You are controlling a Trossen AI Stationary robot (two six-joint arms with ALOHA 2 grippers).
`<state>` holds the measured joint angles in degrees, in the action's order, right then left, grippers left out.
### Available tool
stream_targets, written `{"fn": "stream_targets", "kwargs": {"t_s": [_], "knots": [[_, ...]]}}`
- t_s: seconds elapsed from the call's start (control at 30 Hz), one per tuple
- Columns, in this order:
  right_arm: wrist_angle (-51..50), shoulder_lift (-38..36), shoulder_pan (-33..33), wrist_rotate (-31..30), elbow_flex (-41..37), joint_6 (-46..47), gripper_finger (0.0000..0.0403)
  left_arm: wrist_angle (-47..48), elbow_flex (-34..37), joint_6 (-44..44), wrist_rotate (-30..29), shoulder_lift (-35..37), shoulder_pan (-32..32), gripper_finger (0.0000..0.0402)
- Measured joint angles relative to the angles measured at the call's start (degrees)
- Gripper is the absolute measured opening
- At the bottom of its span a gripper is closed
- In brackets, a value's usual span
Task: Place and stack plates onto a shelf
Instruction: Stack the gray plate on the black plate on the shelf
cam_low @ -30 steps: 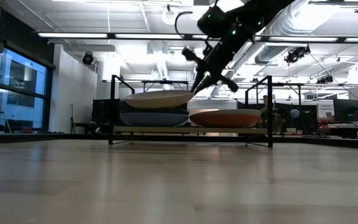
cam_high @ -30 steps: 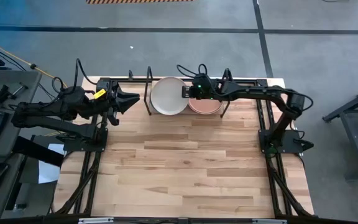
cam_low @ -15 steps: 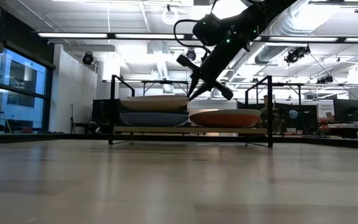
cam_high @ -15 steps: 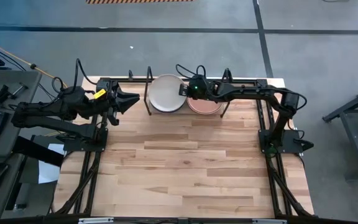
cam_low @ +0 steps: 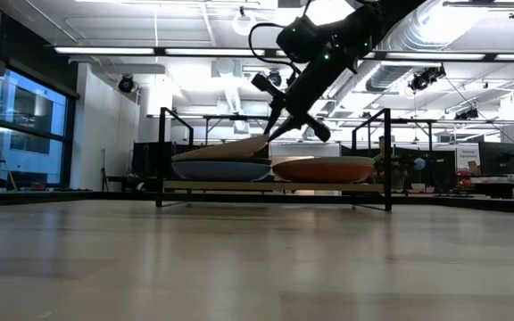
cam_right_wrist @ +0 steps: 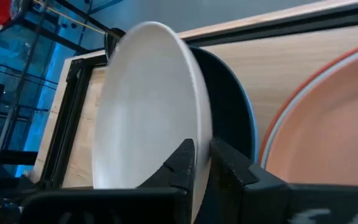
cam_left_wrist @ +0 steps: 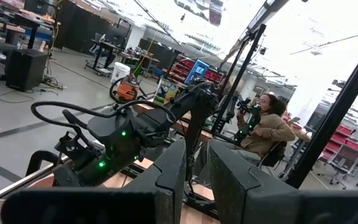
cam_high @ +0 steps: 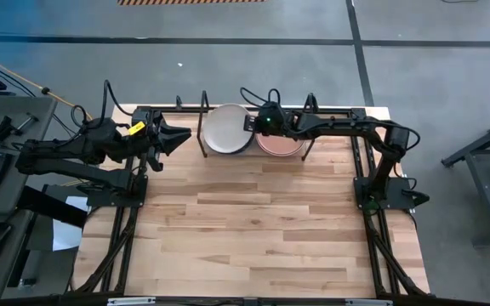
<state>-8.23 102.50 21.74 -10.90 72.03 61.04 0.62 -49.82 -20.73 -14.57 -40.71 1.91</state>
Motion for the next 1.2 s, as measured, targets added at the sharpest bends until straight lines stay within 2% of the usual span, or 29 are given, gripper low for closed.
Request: {"fn": "stream_targets", "kwargs": {"t_s": [0.27, 0.53, 0.83, 1.2], "knots": [[0.5, 0.0, 0.0, 0.3, 0.0, -1.9, 0.0103, 0.0, 0.0, 0.0, 0.0, 0.0, 0.0, 0.0056], [0.7, 0.0, -0.1, 4.0, 0.0, -3.0, 0.0166, 0.0, 0.0, -0.1, 0.0, 0.0, 0.0, 0.0056], [-0.2, 0.0, -0.1, 10.6, 0.0, -9.0, 0.0177, 0.1, 0.0, 0.0, 0.0, 0.0, 0.0, 0.0056], [-2.5, -2.2, -0.1, 17.1, 0.0, -21.5, 0.0177, 1.0, 0.0, 0.4, 0.0, 0.0, 0.0, 0.0056]]}}
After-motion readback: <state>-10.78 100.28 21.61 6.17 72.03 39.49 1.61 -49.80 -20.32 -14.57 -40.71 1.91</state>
